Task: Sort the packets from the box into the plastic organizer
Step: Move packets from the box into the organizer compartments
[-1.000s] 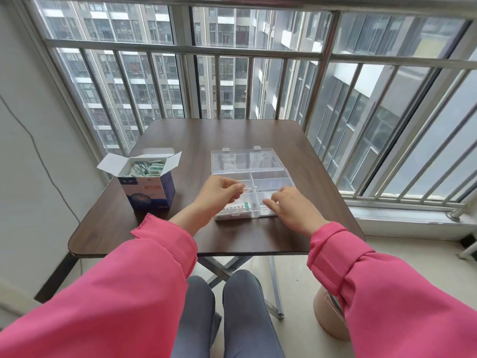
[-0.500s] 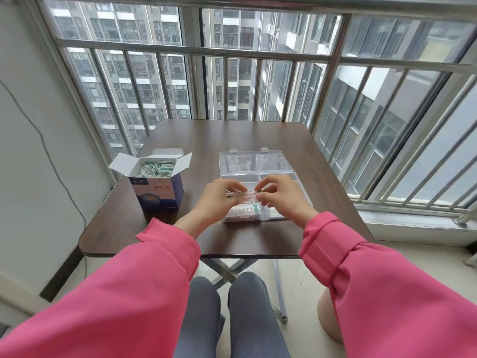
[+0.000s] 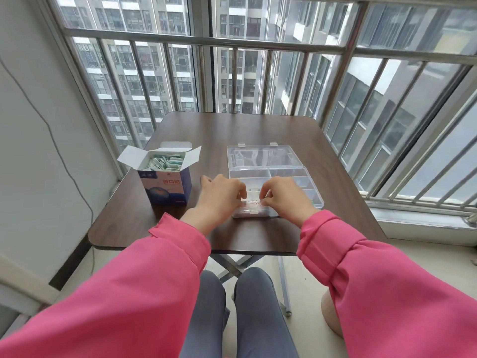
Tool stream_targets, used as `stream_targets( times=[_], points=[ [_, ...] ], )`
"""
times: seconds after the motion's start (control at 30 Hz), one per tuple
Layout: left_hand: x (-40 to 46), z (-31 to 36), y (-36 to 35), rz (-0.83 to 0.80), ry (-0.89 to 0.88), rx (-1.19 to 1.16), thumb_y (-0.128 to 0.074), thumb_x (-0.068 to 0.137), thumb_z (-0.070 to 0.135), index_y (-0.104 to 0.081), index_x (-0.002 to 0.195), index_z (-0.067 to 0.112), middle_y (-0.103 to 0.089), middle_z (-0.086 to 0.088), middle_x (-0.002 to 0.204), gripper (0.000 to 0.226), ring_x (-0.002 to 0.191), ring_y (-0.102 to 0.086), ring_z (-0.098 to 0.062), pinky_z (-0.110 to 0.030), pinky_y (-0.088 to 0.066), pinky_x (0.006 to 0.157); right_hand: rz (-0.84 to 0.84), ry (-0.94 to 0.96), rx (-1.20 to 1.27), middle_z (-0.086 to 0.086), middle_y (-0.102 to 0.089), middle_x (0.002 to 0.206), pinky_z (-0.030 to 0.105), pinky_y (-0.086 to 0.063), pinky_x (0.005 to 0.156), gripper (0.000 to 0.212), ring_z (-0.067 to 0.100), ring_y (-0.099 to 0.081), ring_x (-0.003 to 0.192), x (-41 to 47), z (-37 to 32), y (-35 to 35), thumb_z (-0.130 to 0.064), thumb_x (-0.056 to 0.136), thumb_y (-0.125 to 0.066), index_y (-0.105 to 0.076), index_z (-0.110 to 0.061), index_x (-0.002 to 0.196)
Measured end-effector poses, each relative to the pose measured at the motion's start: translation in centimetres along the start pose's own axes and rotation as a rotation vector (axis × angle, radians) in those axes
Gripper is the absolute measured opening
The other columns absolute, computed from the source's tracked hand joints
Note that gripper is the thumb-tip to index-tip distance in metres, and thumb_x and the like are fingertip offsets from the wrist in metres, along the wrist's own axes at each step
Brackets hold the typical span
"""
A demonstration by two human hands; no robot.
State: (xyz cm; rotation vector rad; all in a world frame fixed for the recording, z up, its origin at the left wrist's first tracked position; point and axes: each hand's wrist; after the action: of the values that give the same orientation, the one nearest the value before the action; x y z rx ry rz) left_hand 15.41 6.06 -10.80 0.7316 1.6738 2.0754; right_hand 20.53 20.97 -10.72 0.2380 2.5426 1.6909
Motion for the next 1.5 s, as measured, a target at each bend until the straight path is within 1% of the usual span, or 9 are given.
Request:
stream_targets(
  times=[0.47,0.57,0.73,0.8,1.0,1.07,1.13,1.23,1.5],
  points=[
    [-0.3,0.2,0.5,-0.05,0.054,-0.087,-0.044,0.092,0.015,-0.061,0.112,0.024,-0.064,0.003,0.116,0.027,0.115,-0.052,-0.02,-0.038,-0.029,0.09,0.013,0.022,-0.008,0.012,-0.067,0.104,0.038,-0.047,0.088,0.021,0.028,-0.06,0.101,-0.7,-0.5,0.7,-0.009,0.088,-0.053,-0.072,-0.008,0.097],
    [-0.9,0.0,1.4,0.063,0.038,-0.154,-0.044,0.092,0.014,-0.061,0.112,0.021,-0.063,0.002,0.114,0.027,0.111,-0.053,-0.021,-0.037,-0.033,0.089,0.08,0.045,0.026,0.012,-0.067,0.103,0.038,-0.046,0.088,0.023,0.027,-0.06,0.1,-0.7,-1.2,1.0,-0.011,0.09,-0.05,-0.072,-0.008,0.097],
    [-2.6,-1.5,3.6,0.465,-0.107,-0.385,-0.055,0.082,-0.004,-0.053,0.117,0.001,-0.06,-0.013,0.099,0.036,0.083,-0.052,-0.02,-0.027,-0.04,0.082,0.232,0.151,0.178,0.011,-0.067,0.103,0.027,-0.042,0.089,0.023,0.022,-0.061,0.094,-0.2,-4.2,1.4,-0.006,0.089,-0.052,-0.069,-0.008,0.104],
    [-3.0,-3.3,4.2,0.542,-0.077,-0.326,-0.057,0.076,-0.008,-0.051,0.117,-0.001,-0.058,-0.014,0.103,0.042,0.09,-0.051,-0.025,-0.027,-0.039,0.082,0.281,0.219,0.196,0.012,-0.064,0.108,0.026,-0.037,0.092,0.027,0.024,-0.058,0.103,0.1,-6.1,1.4,-0.004,0.088,-0.052,-0.066,-0.007,0.11],
    [-2.6,-10.9,6.1,0.232,0.117,-0.067,-0.068,0.076,0.024,-0.031,0.143,0.011,-0.04,-0.008,0.143,0.078,0.131,-0.033,-0.029,-0.039,-0.031,0.103,0.169,0.364,0.008,0.002,-0.048,0.139,0.036,-0.014,0.113,0.038,0.021,-0.04,0.13,2.0,-11.4,0.5,-0.018,0.095,-0.048,-0.051,-0.017,0.132],
    [-2.2,-12.6,6.5,0.097,0.12,-0.012,-0.069,0.077,0.034,-0.022,0.148,0.013,-0.033,-0.006,0.15,0.087,0.136,-0.028,-0.027,-0.037,-0.027,0.108,0.135,0.367,0.021,0.006,-0.057,0.131,0.034,-0.015,0.113,0.032,0.024,-0.047,0.123,2.8,-12.7,0.2,-0.02,0.097,-0.045,-0.057,-0.014,0.125],
    [-1.9,-13.7,6.4,0.034,0.121,0.0,-0.069,0.077,0.038,-0.022,0.148,0.016,-0.035,-0.005,0.149,0.088,0.135,-0.031,-0.026,-0.037,-0.028,0.109,0.174,0.354,0.11,0.012,-0.068,0.109,0.036,-0.031,0.105,0.025,0.03,-0.059,0.104,3.5,-13.9,-0.2,-0.017,0.096,-0.047,-0.067,-0.008,0.109],
    [-2.0,-14.2,5.9,0.056,0.108,0.024,-0.07,0.075,0.039,-0.031,0.144,0.02,-0.044,-0.002,0.141,0.082,0.132,-0.034,-0.024,-0.036,-0.031,0.106,0.22,0.315,0.151,0.008,-0.071,0.097,0.039,-0.049,0.085,0.018,0.027,-0.065,0.092,4.5,-14.8,-0.6,-0.017,0.091,-0.055,-0.071,-0.011,0.098],
    [-3.1,-14.2,4.8,0.212,0.118,-0.121,-0.077,0.067,0.032,-0.051,0.13,0.025,-0.054,0.004,0.124,0.068,0.123,-0.037,-0.019,-0.03,-0.031,0.099,0.146,0.273,0.007,0.006,-0.067,0.097,0.04,-0.048,0.083,0.009,0.026,-0.06,0.095,5.3,-16.1,-0.9,-0.019,0.083,-0.066,-0.072,-0.015,0.088]
  ],
)
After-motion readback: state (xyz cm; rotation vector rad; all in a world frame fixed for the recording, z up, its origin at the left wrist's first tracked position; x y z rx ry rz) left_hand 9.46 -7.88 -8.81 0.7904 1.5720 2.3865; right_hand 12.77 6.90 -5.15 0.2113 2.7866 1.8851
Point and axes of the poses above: each hand's wrist, its own x-axis towards the middle knuckle, its own y-axis out of the back of the hand, z = x × y
